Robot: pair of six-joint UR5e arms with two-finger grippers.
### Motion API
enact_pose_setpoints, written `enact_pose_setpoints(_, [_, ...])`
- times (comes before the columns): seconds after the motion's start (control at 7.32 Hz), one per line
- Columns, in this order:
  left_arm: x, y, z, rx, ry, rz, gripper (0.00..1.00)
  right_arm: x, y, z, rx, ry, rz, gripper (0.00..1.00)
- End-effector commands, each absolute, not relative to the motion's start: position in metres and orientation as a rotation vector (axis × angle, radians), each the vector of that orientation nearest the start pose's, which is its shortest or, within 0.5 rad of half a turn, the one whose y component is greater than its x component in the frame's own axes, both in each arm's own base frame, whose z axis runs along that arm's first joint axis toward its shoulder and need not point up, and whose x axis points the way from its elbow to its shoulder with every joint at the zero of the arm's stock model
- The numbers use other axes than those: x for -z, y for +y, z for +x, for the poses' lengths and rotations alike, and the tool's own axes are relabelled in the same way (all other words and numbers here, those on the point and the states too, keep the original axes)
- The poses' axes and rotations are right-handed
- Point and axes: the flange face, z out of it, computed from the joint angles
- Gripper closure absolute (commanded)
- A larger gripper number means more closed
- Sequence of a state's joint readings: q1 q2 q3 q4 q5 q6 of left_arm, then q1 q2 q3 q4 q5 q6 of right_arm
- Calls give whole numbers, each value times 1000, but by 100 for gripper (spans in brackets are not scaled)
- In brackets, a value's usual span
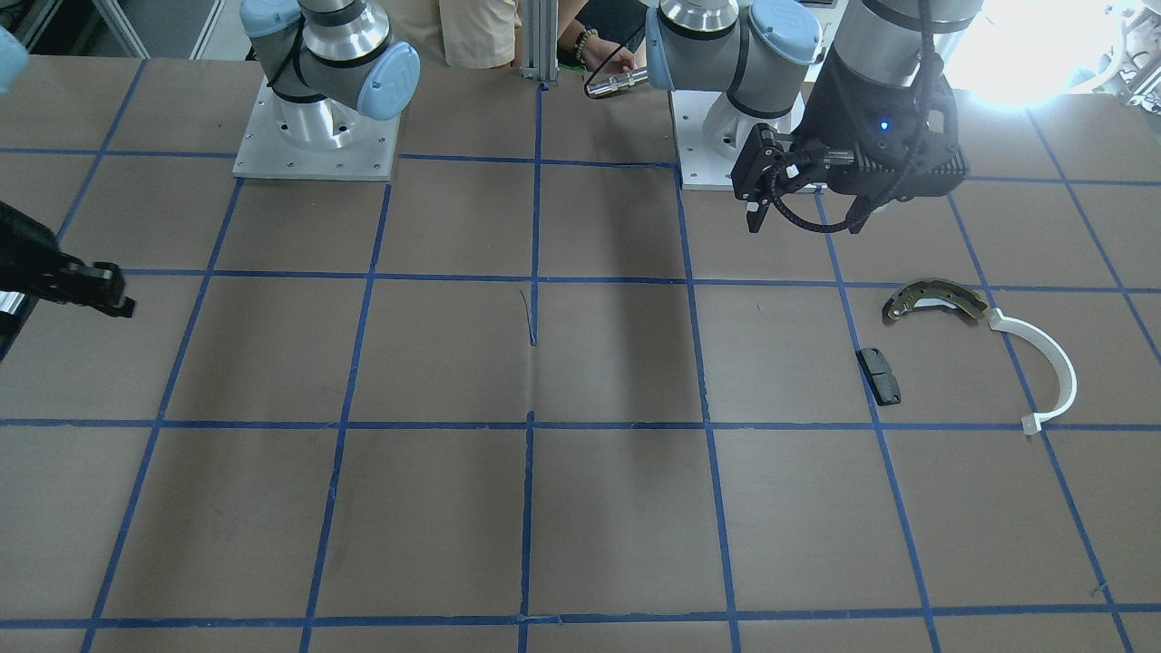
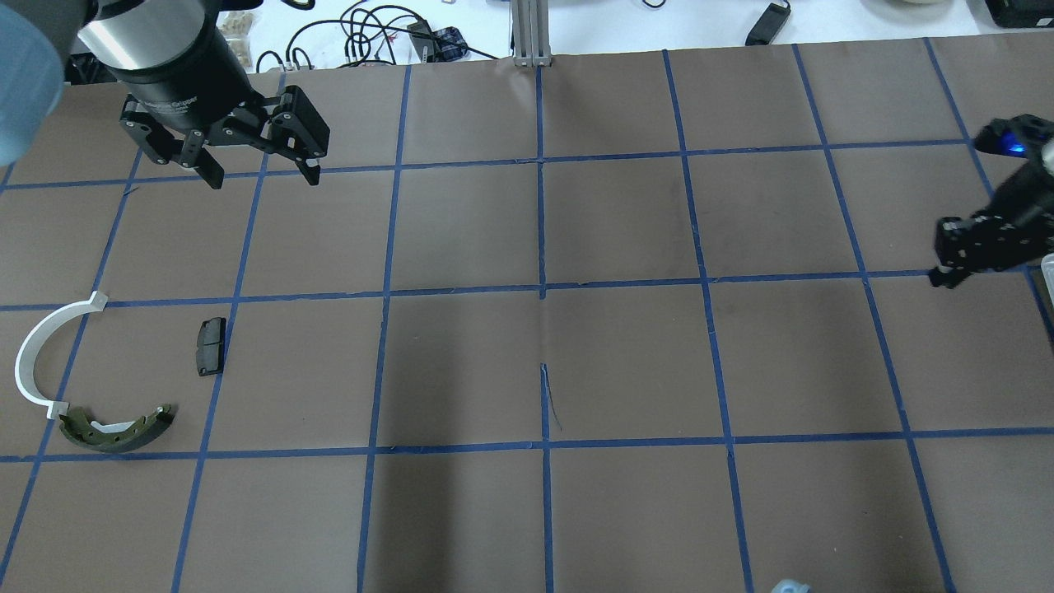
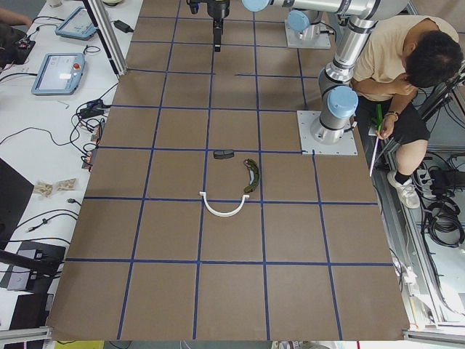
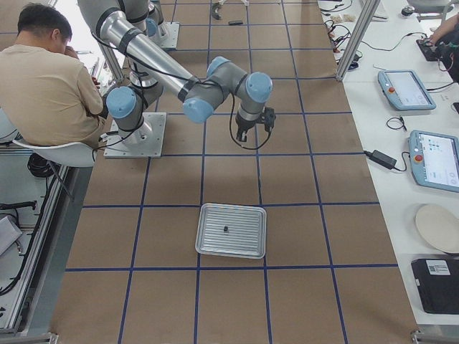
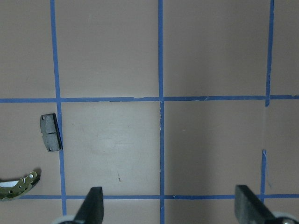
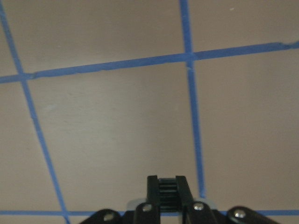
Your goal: Place bearing gear from tray to pile
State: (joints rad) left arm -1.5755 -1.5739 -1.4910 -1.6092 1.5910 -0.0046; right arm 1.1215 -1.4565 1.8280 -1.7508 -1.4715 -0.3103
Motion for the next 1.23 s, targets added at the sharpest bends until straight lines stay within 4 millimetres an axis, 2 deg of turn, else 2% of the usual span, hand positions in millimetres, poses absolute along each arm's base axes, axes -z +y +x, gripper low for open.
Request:
enact_pose_setpoints(0.0, [-521, -495, -133, 58, 3120, 2, 0, -326, -519, 82, -192, 2954, 490, 100])
enact_pose_setpoints(0.14, [-522, -495, -134, 60, 3121, 4, 0, -310, -527, 140, -167, 2871, 621, 99])
enact_pose_setpoints(0.27, [-521, -495, -134, 58, 3121, 4, 0, -303, -530, 197, -128, 2759, 711, 99])
enact_pose_setpoints(0.41, [-521, -495, -134, 58, 3121, 4, 0, -284, -531, 231, -120, 2742, 734, 99])
enact_pose_setpoints(0.68, [-521, -495, -134, 58, 3121, 2, 0, -255, -536, 275, -96, 2697, 761, 98])
enact_pose_setpoints(0.82, [-518, -495, -134, 48, 3123, -5, 0, -248, -538, 282, -106, 2653, 761, 92])
enact_pose_setpoints(0.96, [-517, -494, -134, 48, 3123, -8, 0, -247, -539, 281, -97, 2664, 765, 55])
enact_pose_setpoints(1.09, [-517, -492, -134, 46, 3123, -10, 0, -243, -539, 281, -106, 2668, 764, 1])
